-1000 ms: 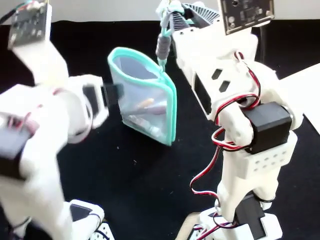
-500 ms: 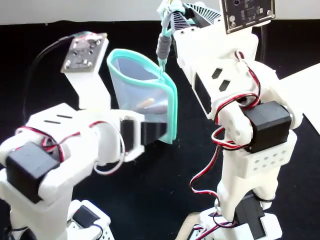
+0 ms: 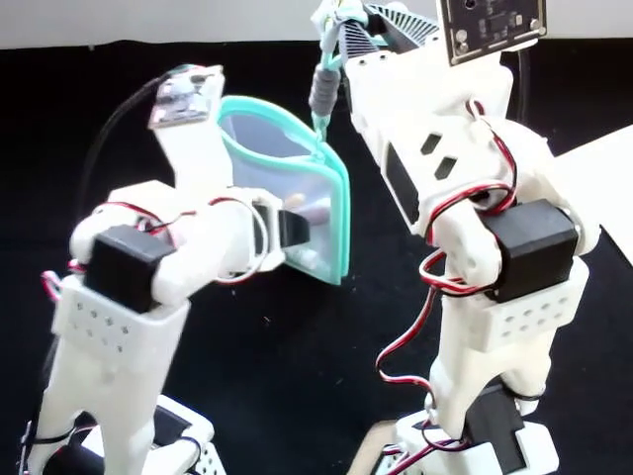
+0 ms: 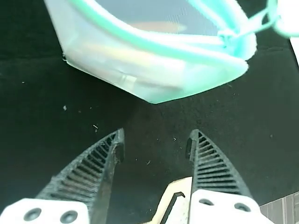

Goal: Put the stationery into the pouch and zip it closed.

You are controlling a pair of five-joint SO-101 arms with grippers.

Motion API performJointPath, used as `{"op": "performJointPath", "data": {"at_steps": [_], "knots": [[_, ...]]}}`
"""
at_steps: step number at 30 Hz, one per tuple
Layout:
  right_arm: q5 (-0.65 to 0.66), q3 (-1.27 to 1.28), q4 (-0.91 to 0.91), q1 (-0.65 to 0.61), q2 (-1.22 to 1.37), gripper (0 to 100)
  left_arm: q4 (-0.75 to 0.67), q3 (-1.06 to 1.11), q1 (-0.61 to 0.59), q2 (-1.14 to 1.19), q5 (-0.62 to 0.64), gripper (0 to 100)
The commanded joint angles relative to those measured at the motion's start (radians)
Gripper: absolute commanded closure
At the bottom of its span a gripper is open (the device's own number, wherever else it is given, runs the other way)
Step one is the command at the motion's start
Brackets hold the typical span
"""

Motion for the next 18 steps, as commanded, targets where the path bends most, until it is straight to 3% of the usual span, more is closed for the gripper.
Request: {"op": "performJointPath", "data": {"at_steps": [1,3,8,12,18], "knots": [[-0.014,-0.042,-0.030,0.012,-0.012,99.1,-0.104,0.073,-0.064,-0.008,-0.021,78],[-0.014,-0.042,-0.030,0.012,-0.012,99.1,-0.140,0.122,-0.120,-0.008,-0.071,80],[-0.014,-0.042,-0.030,0.012,-0.007,99.1,-0.140,0.168,-0.162,-0.016,-0.192,100],[-0.014,-0.042,-0.028,0.012,-0.008,99.1,-0.150,0.162,-0.162,-0.008,-0.203,99],[-0.014,-0.042,-0.025,0.004,-0.013,99.1,-0.308,0.209,-0.159,-0.007,-0.201,99]]}}
